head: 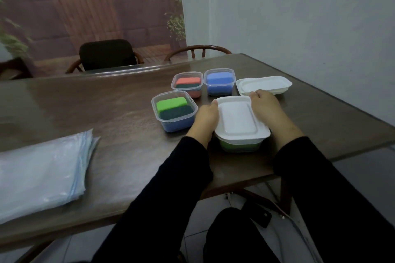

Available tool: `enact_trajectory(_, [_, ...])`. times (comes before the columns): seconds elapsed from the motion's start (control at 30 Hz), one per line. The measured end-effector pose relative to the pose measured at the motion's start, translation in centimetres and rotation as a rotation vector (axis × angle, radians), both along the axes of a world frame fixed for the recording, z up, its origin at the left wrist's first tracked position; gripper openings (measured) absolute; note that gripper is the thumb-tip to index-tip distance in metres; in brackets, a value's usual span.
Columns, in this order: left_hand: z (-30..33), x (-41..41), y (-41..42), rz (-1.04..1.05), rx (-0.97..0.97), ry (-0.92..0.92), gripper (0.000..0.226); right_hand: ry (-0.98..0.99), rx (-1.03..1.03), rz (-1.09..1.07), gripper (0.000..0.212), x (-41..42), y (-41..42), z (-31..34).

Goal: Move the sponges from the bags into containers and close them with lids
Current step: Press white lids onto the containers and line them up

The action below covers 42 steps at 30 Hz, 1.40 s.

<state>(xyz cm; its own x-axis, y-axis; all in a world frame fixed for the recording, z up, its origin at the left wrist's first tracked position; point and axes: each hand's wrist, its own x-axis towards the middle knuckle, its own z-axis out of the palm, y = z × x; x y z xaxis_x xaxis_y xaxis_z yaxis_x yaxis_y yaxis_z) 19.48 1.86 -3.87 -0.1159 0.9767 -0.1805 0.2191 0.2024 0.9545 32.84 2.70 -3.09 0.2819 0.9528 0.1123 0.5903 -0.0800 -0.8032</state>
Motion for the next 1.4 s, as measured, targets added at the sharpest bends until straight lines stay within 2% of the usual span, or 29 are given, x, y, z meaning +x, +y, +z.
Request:
enact_trajectory(0.13, [-0.1, 0.0, 0.6, 0.034, -0.012, -0.067, 0.051, -0.085, 0.031, -0.036, 0.032, 0.1, 0.6, -0.2])
enact_trajectory(0.37, [-0.8, 0.1, 0.4, 0.003, 0.015, -0.244, 0.032, -0.002, 0.006, 0.053, 0.030, 0.3, -0.2, -0.1])
enact_trajectory(0.47, [-0.8, 0.1, 0.5, 0.006, 0.023, -0.204, 0.032, 0.032, 0.009, 0.054, 0.029, 0.1, -0.5, -0.6])
enact_trajectory(0.53, [-0.8, 0.0, 0.7, 0.017, 0.025, -0.107, 0.032, 0.039, 0.047, 0.045, 0.028, 0.1, -0.5, -0.8])
enact_trajectory(0.6, [-0.6, -0.2, 1.1, 0.010, -0.002, -0.009, 0.040, -0.014, 0.013, 0.028, 0.030, 0.2, -0.2, -0.6])
enact_trajectory(0.73, [-0.3, -0.4, 1.8, -0.016, -0.002, 0.146, 0.052, -0.100, -0.127, -0.016, 0.056, 0.0, 0.4, 0.0])
enact_trajectory(0.8, [-0.3, -0.4, 2.0, -0.017, 0.023, 0.176, 0.055, -0.093, -0.149, -0.044, 0.062, -0.1, 0.4, 0.0])
enact_trajectory(1.1, [-0.8, -0.3, 2.5, 0.032, 0.021, 0.141, 0.052, 0.109, -0.182, -0.038, 0.061, 0.2, 0.8, -0.5])
enact_trajectory(1.4, [-0.9, -0.3, 2.8, 0.032, 0.025, 0.110, 0.045, -0.043, -0.223, -0.036, 0.057, 0.3, 1.6, -0.8])
